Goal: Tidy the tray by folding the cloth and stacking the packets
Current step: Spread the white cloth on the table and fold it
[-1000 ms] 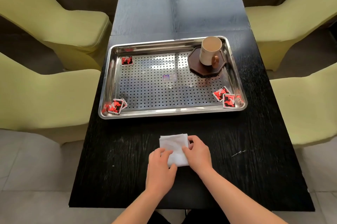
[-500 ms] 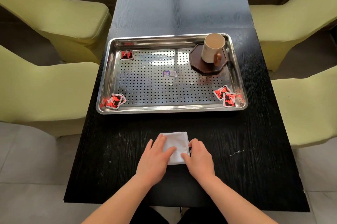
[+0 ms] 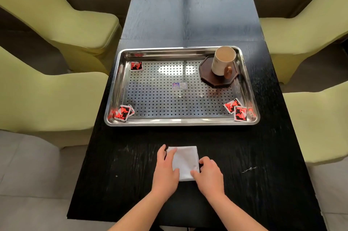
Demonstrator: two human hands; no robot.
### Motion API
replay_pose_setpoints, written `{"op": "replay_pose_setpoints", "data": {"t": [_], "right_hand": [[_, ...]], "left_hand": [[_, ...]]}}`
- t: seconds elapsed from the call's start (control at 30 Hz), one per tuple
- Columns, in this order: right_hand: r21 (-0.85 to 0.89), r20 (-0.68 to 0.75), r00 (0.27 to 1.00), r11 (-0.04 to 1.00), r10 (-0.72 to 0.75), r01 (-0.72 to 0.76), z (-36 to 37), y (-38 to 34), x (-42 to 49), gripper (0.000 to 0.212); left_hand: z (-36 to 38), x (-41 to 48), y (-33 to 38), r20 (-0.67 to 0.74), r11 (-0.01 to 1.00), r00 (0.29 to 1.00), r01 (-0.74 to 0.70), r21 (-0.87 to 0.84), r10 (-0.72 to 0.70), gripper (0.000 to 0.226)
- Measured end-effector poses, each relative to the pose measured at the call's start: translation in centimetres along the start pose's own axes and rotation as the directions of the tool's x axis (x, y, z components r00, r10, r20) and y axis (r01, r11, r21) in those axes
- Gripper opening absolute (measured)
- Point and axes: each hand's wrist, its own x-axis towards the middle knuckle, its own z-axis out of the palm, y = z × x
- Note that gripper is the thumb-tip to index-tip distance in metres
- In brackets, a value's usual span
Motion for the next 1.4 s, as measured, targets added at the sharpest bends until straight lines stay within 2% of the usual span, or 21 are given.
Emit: {"op": "replay_pose_setpoints", "data": {"t": [0.07,0.13,0.2,0.27,0.33,0.53,0.7,0.77,0.83,1.0,1.07,1.1,1.13,1.17,1.2,1.23,1.27,1.33,1.4], "right_hand": [[0.008,0.007,1.000,1.000,0.021,-0.021,-0.1,-0.1,0.1,0.033],[0.012,0.017,1.000,1.000,0.026,-0.026,-0.3,-0.1,0.1,0.035],[0.023,0.027,0.999,0.999,0.022,-0.023,-0.4,-0.1,0.0,0.036],[0.035,0.030,0.999,0.999,0.025,-0.026,-0.5,0.0,-0.1,0.037],[0.056,0.038,0.999,0.998,0.026,-0.028,-0.7,0.1,-0.1,0.039],[0.297,0.139,0.988,0.950,0.061,-0.100,-1.2,0.7,-0.3,0.049],[0.462,0.322,0.946,0.876,-0.021,-0.138,-2.6,0.7,0.0,0.021],[0.580,0.407,0.910,0.792,-0.081,-0.188,-3.3,0.4,-0.2,0.017],[0.649,0.433,0.892,0.731,-0.128,-0.210,-3.8,-0.1,-0.4,0.015],[0.713,0.327,0.935,0.684,-0.133,-0.152,-4.3,-2.1,-0.3,0.015],[0.732,0.305,0.941,0.667,-0.144,-0.136,-4.8,-3.1,0.0,0.016],[0.739,0.296,0.944,0.661,-0.147,-0.129,-5.0,-3.7,0.2,0.017],[0.743,0.288,0.946,0.658,-0.149,-0.123,-5.3,-4.3,0.4,0.017],[0.746,0.280,0.948,0.655,-0.150,-0.116,-5.6,-4.9,0.6,0.017],[0.749,0.272,0.950,0.653,-0.153,-0.109,-5.9,-5.5,0.8,0.017],[0.754,0.265,0.951,0.648,-0.159,-0.102,-6.1,-6.2,1.0,0.017],[0.761,0.258,0.952,0.642,-0.166,-0.094,-6.3,-6.8,1.2,0.017],[0.777,0.242,0.955,0.624,-0.173,-0.084,-6.6,-8.2,1.7,0.015],[0.791,0.231,0.958,0.606,-0.168,-0.085,-6.8,-9.7,2.3,0.013]], "left_hand": [[-0.3,0.3,1.1,-0.077,0.954,0.981,0.155,-0.256,-0.180,0.075],[-0.5,0.7,1.8,-0.017,0.838,0.935,0.310,-0.449,-0.355,0.075],[-0.5,1.1,2.0,0.087,0.745,0.901,0.402,-0.532,-0.424,0.054],[-0.6,1.2,1.8,0.150,0.733,0.903,0.417,-0.537,-0.403,0.022],[-0.8,1.1,1.6,0.170,0.734,0.915,0.397,-0.551,-0.367,0.009],[-1.5,0.9,1.1,0.233,0.570,0.908,0.402,-0.716,-0.348,0.016],[-2.7,0.8,0.8,0.267,0.459,0.919,0.379,-0.803,-0.292,0.019],[-3.1,0.8,0.8,0.272,0.450,0.924,0.370,-0.813,-0.268,0.020],[-3.5,0.9,0.6,0.266,0.444,0.929,0.357,-0.822,-0.256,0.020],[-4.7,1.5,0.2,0.214,0.493,0.939,0.324,-0.807,-0.268,0.019],[-5.7,1.7,-0.3,0.174,0.561,0.941,0.315,-0.766,-0.290,0.029],[-6.2,1.8,-0.7,0.129,0.634,0.943,0.304,-0.711,-0.306,0.031],[-6.6,2.0,-1.3,0.058,0.752,0.950,0.279,-0.597,-0.306,0.032],[-7.0,2.2,-2.1,-0.024,0.886,0.960,0.248,-0.392,-0.279,0.036],[-7.4,2.4,-3.0,-0.091,0.967,0.969,0.216,-0.139,-0.230,0.044],[-7.7,2.5,-3.7,-0.130,0.978,0.975,0.192,0.080,-0.180,0.052],[-8.0,2.8,-4.4,-0.140,0.956,0.977,0.187,0.226,-0.158,0.058],[-8.5,3.5,-5.6,-0.123,0.894,0.977,0.209,0.395,-0.175,0.067],[-8.9,4.3,-6.8,-0.115,0.840,0.970,0.244,0.484,-0.215,0.078]]}}
